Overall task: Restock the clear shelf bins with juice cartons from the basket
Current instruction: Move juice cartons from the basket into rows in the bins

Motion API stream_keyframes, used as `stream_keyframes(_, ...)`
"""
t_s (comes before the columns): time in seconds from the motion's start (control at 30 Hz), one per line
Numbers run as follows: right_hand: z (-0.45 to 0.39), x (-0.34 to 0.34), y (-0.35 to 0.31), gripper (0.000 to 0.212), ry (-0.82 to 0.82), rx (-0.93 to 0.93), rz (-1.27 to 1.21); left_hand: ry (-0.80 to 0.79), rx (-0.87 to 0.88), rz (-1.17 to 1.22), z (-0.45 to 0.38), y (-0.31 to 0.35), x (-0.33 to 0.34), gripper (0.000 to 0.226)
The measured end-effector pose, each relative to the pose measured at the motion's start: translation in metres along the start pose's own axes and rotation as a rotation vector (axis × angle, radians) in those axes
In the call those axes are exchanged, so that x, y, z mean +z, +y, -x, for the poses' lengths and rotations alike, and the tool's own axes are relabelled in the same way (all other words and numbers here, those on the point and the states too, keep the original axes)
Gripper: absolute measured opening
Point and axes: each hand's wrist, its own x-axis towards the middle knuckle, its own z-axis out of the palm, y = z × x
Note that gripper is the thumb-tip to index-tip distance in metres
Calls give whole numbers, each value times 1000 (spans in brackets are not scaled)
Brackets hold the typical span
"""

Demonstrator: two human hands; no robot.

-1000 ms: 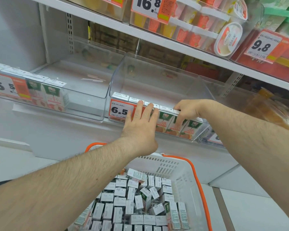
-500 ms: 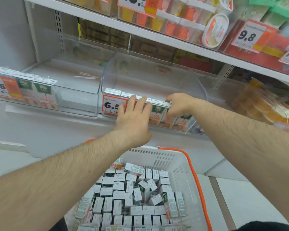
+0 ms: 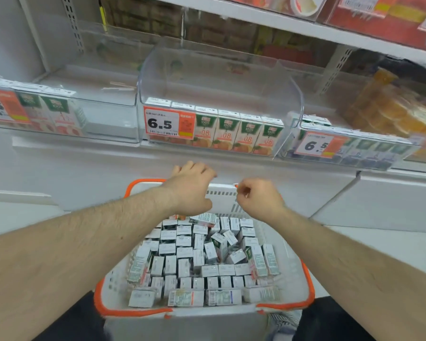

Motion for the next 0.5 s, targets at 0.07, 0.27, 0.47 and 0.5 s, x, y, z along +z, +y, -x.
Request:
stream_keyframes(0.07, 5, 16, 16, 9, -131, 78, 5, -53, 5, -21, 0, -3, 9, 64)
stream_keyframes(0.27, 8, 53, 58, 13, -402, 241, -58, -192, -50, -117, -18, -24, 51, 61)
stream_keyframes(0.47, 17, 86, 86, 26, -585, 292, 192, -278, -168, -8, -52, -28, 127, 58)
stream_keyframes(0.5, 18, 91, 90, 19, -578, 293, 237, -274, -182, -4, -58, -28, 139, 57)
